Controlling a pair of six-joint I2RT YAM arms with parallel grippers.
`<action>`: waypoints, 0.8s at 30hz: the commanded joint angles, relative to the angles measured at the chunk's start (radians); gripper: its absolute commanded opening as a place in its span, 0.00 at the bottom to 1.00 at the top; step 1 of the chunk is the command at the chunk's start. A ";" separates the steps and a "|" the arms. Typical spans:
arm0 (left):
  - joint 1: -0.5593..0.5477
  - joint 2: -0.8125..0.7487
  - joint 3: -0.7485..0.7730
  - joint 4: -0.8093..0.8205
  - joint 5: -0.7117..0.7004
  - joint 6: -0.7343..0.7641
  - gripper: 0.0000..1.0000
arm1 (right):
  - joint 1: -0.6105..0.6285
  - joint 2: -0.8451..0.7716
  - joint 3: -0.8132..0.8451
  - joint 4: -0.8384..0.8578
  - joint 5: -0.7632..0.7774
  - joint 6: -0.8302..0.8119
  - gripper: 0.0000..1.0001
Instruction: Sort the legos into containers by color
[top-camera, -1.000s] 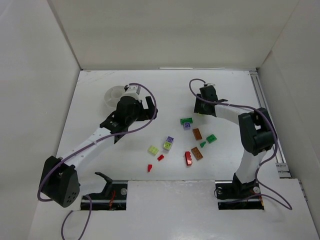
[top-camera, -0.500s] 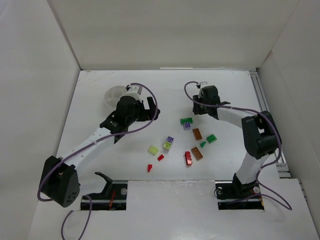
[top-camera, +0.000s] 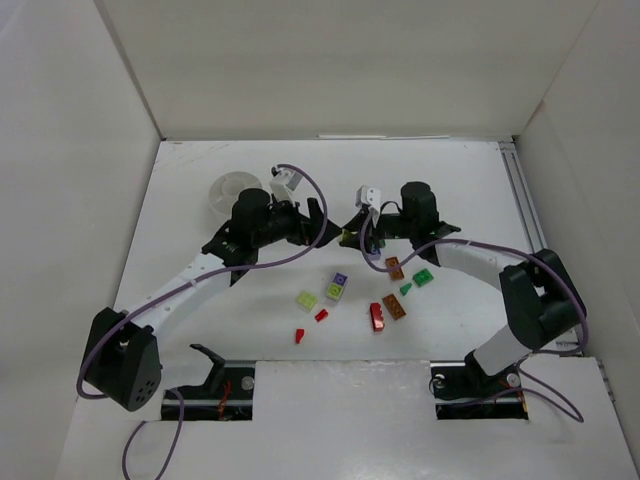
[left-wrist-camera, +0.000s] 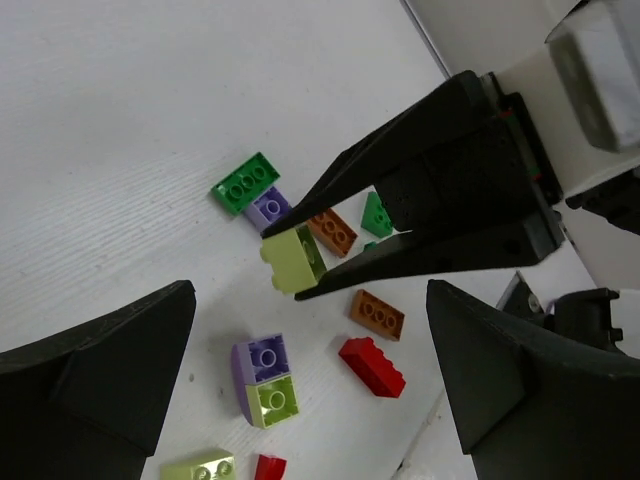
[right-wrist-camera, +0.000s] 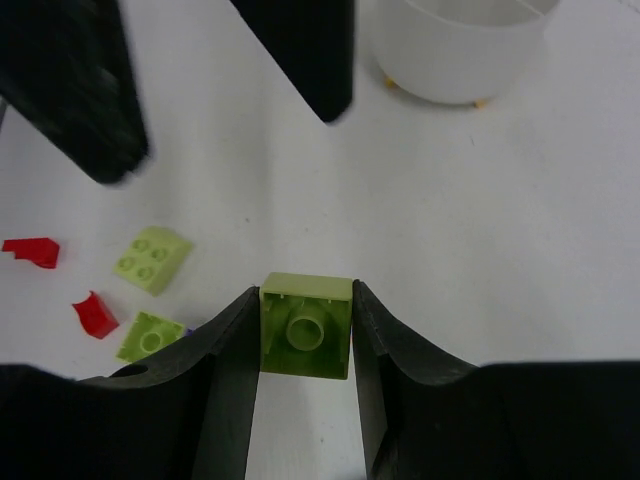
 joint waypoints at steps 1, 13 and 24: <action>-0.002 0.022 0.015 0.071 0.127 -0.008 0.99 | 0.044 -0.074 -0.005 0.094 -0.144 -0.105 0.21; -0.034 0.040 0.006 0.071 0.145 -0.017 0.78 | 0.101 -0.157 -0.005 0.085 -0.020 -0.115 0.25; -0.069 0.072 0.026 0.062 0.145 -0.027 0.34 | 0.135 -0.218 0.004 0.085 0.135 -0.115 0.26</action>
